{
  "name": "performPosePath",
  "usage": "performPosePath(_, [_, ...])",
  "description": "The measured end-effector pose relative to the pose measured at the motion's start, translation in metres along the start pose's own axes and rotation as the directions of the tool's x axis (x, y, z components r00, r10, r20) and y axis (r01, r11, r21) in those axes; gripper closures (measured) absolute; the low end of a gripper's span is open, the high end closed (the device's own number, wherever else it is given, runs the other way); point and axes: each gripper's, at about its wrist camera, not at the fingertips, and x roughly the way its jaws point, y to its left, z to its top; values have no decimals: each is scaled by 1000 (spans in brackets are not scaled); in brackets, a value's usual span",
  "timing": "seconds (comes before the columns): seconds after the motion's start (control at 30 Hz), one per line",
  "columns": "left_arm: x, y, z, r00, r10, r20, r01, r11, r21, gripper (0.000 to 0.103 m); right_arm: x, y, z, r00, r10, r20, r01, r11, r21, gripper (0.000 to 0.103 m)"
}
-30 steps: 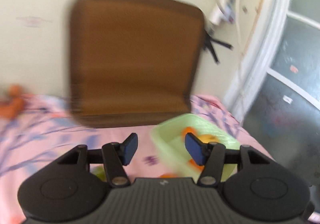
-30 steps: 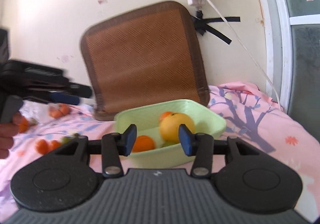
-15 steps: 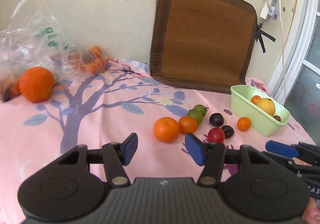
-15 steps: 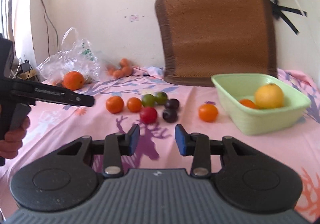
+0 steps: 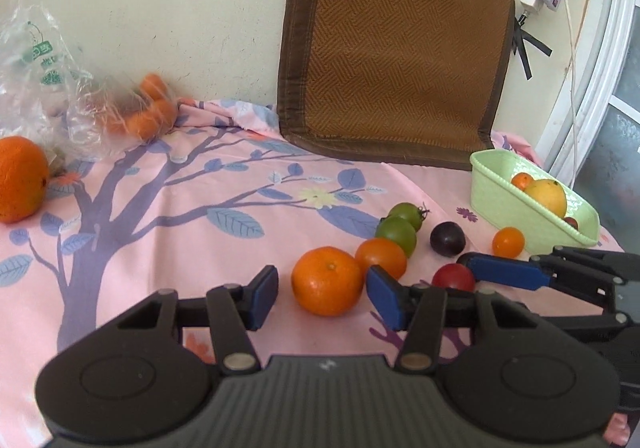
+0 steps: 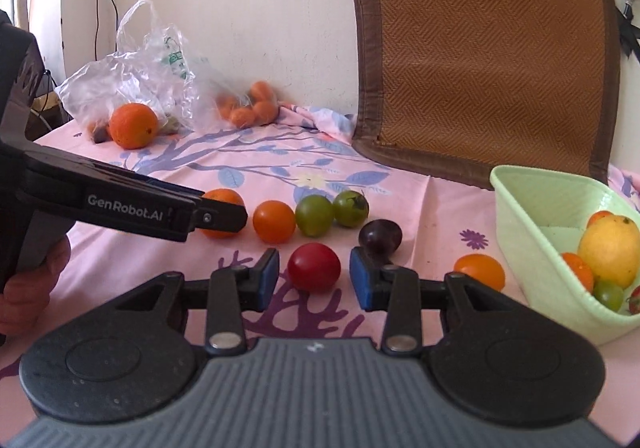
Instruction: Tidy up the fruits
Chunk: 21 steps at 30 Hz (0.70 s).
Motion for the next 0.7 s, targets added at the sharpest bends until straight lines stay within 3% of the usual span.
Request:
performPosePath(0.1, [-2,-4,-2,1000,2,7,-3,1000,17,64,3,6,1,1000,-13,-10,13,999,-33,65])
performPosePath(0.17, [-4,-8,-4,1000,23,14,-23,999,31,65,3,8,0,1000,-22,-15,22,999,-46,71])
performPosePath(0.27, [-12,-13,-8,999,43,14,-43,999,27,65,-6,6,-3,1000,-26,-12,25,1000,-5,71])
performPosePath(0.47, [-42,-30,-29,995,90,31,-90,996,9,65,-53,5,-25,998,-46,39,43,995,89,71])
performPosePath(0.7, [-65,-59,-55,995,89,47,-91,995,36,65,-98,0,-57,993,-104,61,92,981,172,71])
